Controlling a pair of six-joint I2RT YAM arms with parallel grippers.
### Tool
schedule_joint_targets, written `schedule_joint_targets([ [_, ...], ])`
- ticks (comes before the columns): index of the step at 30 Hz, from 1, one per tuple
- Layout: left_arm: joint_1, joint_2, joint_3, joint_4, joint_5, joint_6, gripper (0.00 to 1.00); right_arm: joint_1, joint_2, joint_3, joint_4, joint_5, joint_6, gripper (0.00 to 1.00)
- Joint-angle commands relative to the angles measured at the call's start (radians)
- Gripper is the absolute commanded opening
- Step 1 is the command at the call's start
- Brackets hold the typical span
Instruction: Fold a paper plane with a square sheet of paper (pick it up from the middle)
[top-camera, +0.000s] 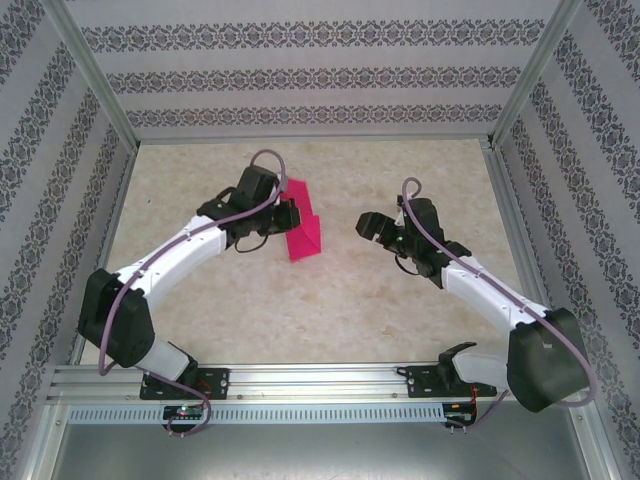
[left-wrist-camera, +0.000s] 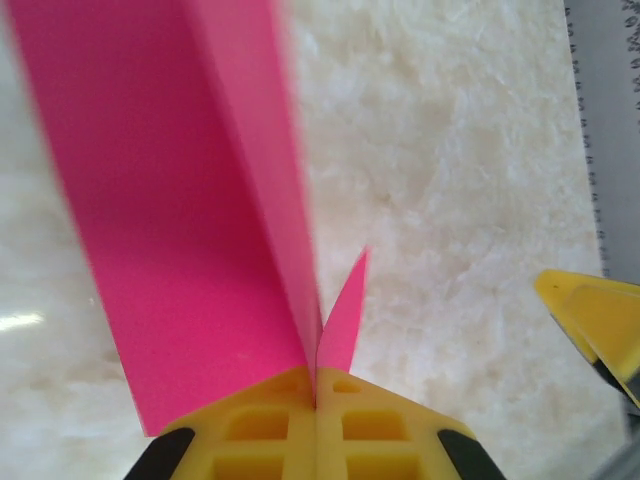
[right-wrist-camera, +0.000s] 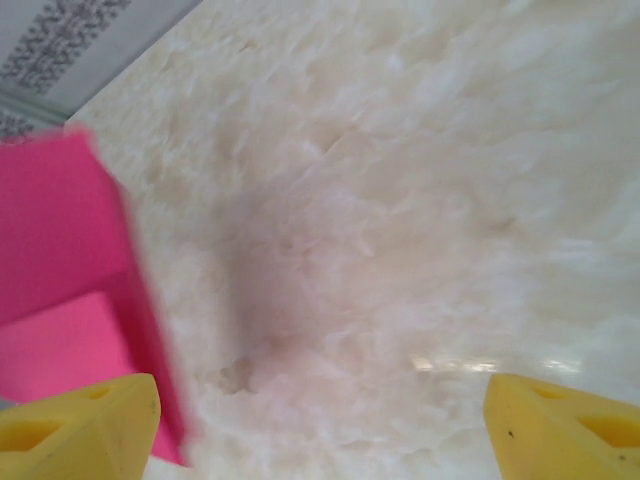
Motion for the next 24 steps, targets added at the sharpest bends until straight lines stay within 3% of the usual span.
schedule_joint_targets([
  [1, -0.033, 0.011, 0.113, -0.379, -0.206, 0.213, 0.00, -0.022, -0.045, -0.036, -0.063, 0.120, -0.014, 0.87],
  [5, -0.085, 0.078, 0.224, -0.488, -0.436, 0.275, 0.00, -0.046, -0.084, -0.070, -0.057, 0.137, 0.011, 0.97],
  [10, -0.159, 0.230, 0.331, -0.589, -0.728, 0.253, 0.00, -0.064, -0.121, -0.102, -0.070, 0.169, 0.009, 0.98],
  [15, -0.224, 0.412, 0.448, -0.691, -0.943, 0.212, 0.00, -0.073, -0.160, -0.121, -0.104, 0.223, 0.000, 0.98],
  [19, -0.280, 0.572, 0.545, -0.756, -1.038, 0.185, 0.00, -0.089, -0.181, -0.132, -0.143, 0.266, 0.008, 0.98],
  [24, -0.342, 0.702, 0.626, -0.743, -1.000, 0.184, 0.00, -0.120, -0.203, -0.147, -0.170, 0.278, 0.021, 0.98],
])
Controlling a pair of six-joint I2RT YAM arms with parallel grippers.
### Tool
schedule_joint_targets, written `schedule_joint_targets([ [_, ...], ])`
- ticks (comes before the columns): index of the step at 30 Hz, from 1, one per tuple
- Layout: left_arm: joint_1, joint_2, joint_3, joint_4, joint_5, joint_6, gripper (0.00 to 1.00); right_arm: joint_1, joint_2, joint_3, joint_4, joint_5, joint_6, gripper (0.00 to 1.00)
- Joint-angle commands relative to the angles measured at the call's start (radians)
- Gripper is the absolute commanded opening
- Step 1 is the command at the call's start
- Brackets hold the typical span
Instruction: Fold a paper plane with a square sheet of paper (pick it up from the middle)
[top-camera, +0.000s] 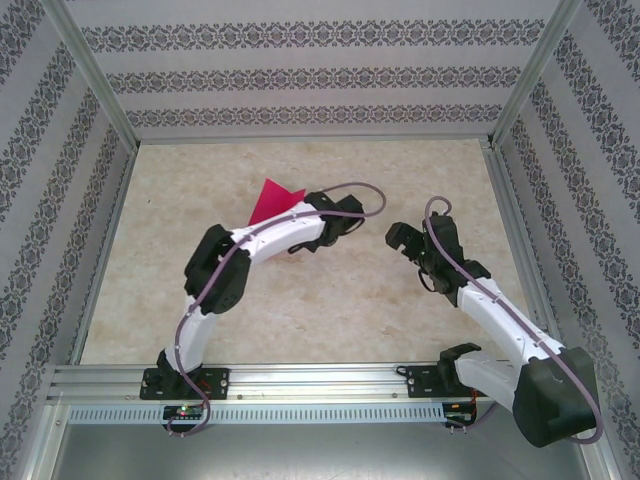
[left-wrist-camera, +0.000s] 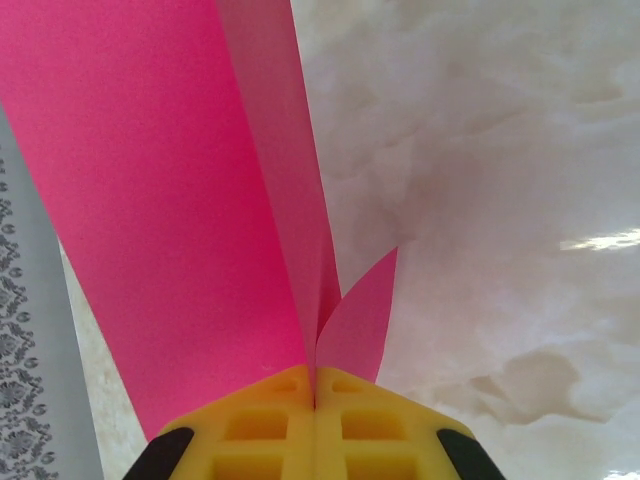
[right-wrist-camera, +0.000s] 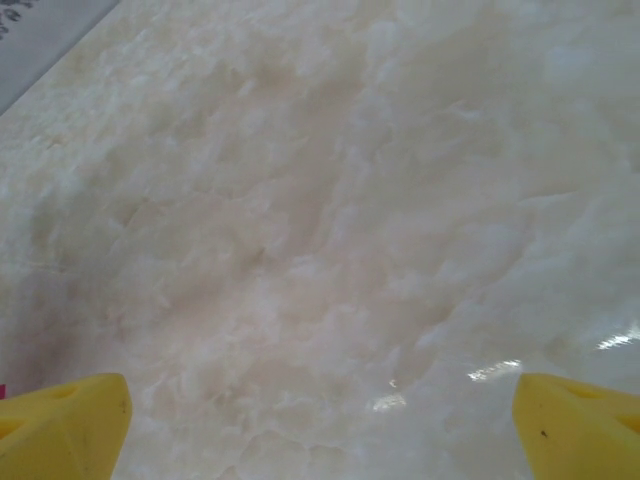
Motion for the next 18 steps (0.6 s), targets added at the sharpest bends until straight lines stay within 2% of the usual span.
schedule_joint_targets([
  [1, -0.044, 0.047, 0.064, -0.050, -0.034, -0.028, 0.00, -0.021, -0.029, -0.018, -0.036, 0.045, 0.010, 0.98],
  [4, -0.054, 0.073, 0.078, -0.022, 0.025, -0.037, 0.00, -0.036, -0.044, -0.024, -0.050, 0.050, 0.012, 0.98],
  [8, -0.057, 0.081, 0.078, 0.009, 0.102, -0.025, 0.07, -0.063, -0.064, -0.039, -0.064, 0.050, 0.042, 0.98],
  [14, -0.057, 0.027, 0.097, 0.025, 0.270, -0.008, 0.33, -0.110, -0.080, -0.032, -0.056, -0.049, 0.053, 0.98],
  [18, -0.050, -0.062, 0.090, 0.072, 0.427, 0.001, 0.45, -0.113, -0.068, -0.001, -0.081, -0.071, 0.038, 0.98],
])
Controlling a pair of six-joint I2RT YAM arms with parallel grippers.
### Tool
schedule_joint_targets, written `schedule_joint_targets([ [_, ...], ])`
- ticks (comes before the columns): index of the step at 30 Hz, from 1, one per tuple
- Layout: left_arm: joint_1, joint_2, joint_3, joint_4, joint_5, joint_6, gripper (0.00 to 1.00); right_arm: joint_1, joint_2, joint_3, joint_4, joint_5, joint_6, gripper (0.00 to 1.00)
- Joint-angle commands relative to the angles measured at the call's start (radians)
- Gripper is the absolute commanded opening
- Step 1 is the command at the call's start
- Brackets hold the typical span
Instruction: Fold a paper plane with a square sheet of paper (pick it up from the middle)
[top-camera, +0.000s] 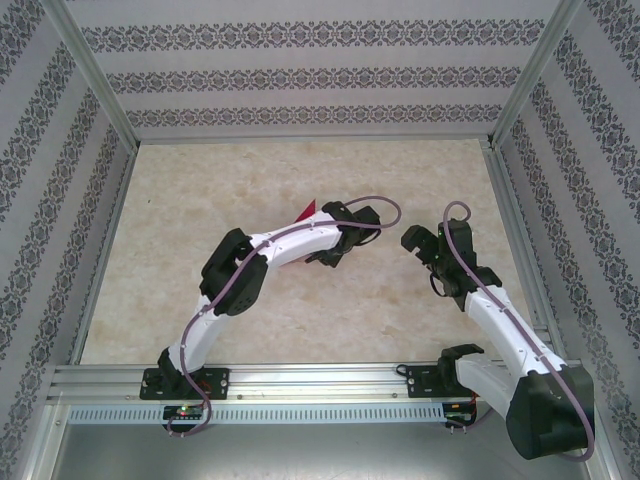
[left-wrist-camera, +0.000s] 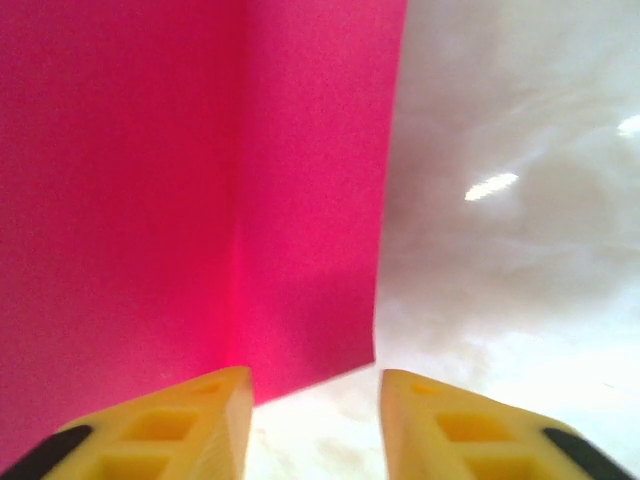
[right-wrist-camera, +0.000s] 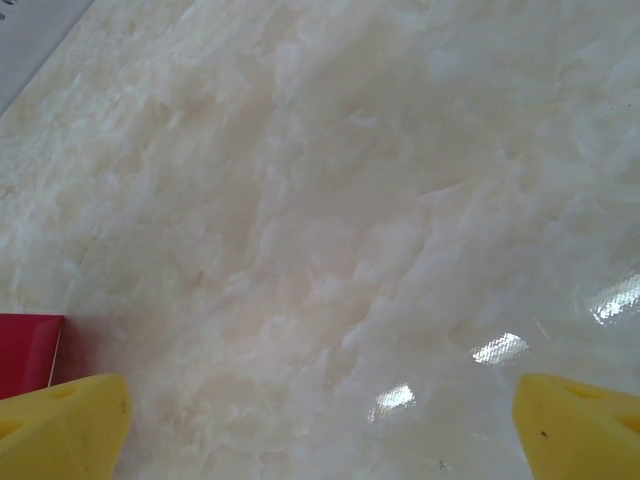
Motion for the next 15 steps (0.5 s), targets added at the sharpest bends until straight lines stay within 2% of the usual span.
schedule_joint_targets([
  [1, 0.007, -0.132, 0.012, 0.071, 0.172, 0.012, 0.47, -0.005, 0.001, 0.036, -0.021, -0.044, 0.003, 0.98],
  [8, 0.107, -0.328, -0.184, 0.245, 0.408, -0.037, 0.62, 0.020, 0.089, 0.117, -0.023, -0.153, -0.021, 0.97],
  [11, 0.187, -0.426, -0.324, 0.342, 0.474, -0.075, 0.71, 0.093, 0.173, 0.190, -0.033, -0.187, -0.030, 0.90],
  [15, 0.336, -0.557, -0.539, 0.464, 0.564, -0.135, 0.80, 0.245, 0.315, 0.302, -0.036, -0.155, -0.019, 0.81],
])
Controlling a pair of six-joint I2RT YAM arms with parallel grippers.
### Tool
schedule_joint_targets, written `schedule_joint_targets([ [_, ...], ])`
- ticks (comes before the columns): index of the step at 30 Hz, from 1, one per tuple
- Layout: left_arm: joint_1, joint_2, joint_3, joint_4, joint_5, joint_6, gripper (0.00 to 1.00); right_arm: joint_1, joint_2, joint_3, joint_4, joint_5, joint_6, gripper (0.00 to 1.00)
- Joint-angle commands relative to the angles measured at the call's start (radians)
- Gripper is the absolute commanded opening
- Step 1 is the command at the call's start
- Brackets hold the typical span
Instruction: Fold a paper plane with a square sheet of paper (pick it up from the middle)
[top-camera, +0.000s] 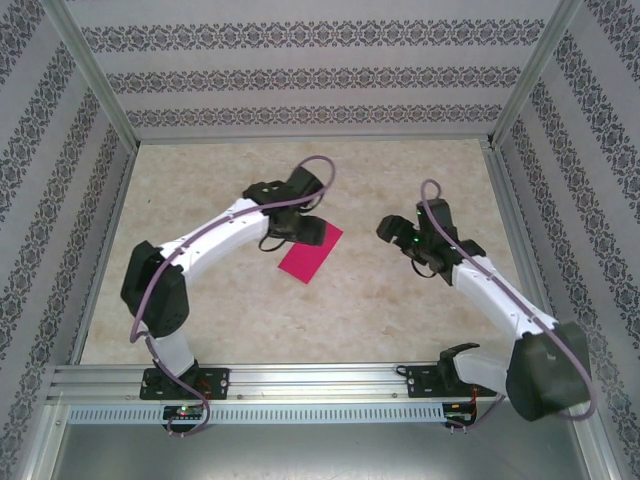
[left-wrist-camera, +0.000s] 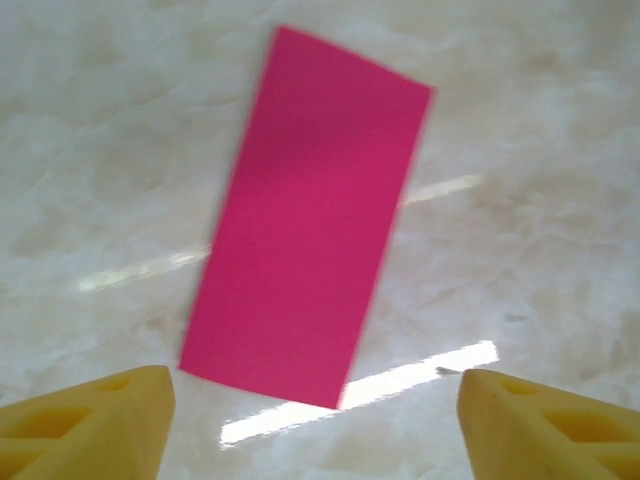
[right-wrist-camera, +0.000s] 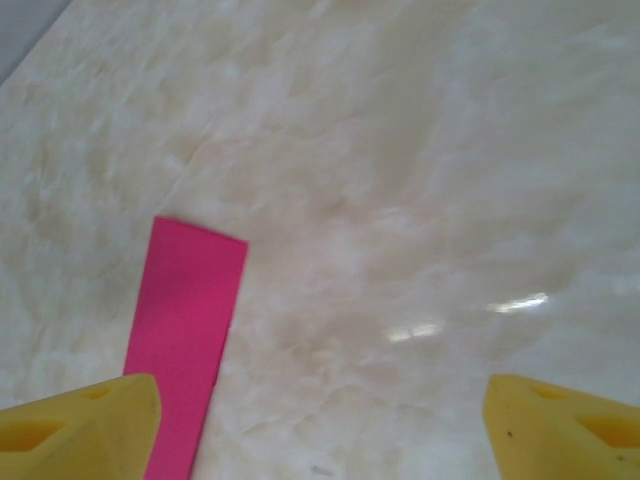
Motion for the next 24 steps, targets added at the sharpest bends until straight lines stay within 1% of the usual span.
schedule_joint_targets([
  [1, 0.119, -0.088, -0.158, 0.158, 0.135, -0.077, 0.82, 0.123, 0.110, 0.097, 0.010, -0.004, 0.007, 0.78],
  [4, 0.231, -0.158, -0.279, 0.217, 0.214, -0.084, 0.88, 0.254, 0.265, 0.197, 0.059, -0.011, 0.050, 0.65],
  [5, 0.258, -0.176, -0.309, 0.226, 0.232, -0.076, 0.90, 0.291, 0.327, 0.243, 0.071, -0.023, 0.062, 0.59],
  [8, 0.338, -0.224, -0.368, 0.222, 0.260, -0.044, 0.95, 0.381, 0.500, 0.377, 0.094, -0.057, 0.096, 0.45],
  [9, 0.363, -0.236, -0.381, 0.218, 0.259, -0.042, 0.96, 0.406, 0.550, 0.414, 0.096, -0.064, 0.110, 0.42],
  [12, 0.401, -0.280, -0.426, 0.241, 0.256, -0.073, 1.00, 0.445, 0.673, 0.511, 0.107, -0.107, 0.132, 0.40],
  [15, 0.408, -0.299, -0.438, 0.236, 0.250, -0.085, 1.00, 0.466, 0.773, 0.603, 0.069, -0.136, 0.139, 0.39],
  [18, 0.407, -0.300, -0.434, 0.215, 0.229, -0.087, 1.00, 0.478, 0.824, 0.661, 0.025, -0.130, 0.134, 0.38],
  [24, 0.407, -0.321, -0.469, 0.232, 0.188, -0.118, 1.00, 0.477, 0.877, 0.675, -0.025, -0.142, 0.098, 0.39],
])
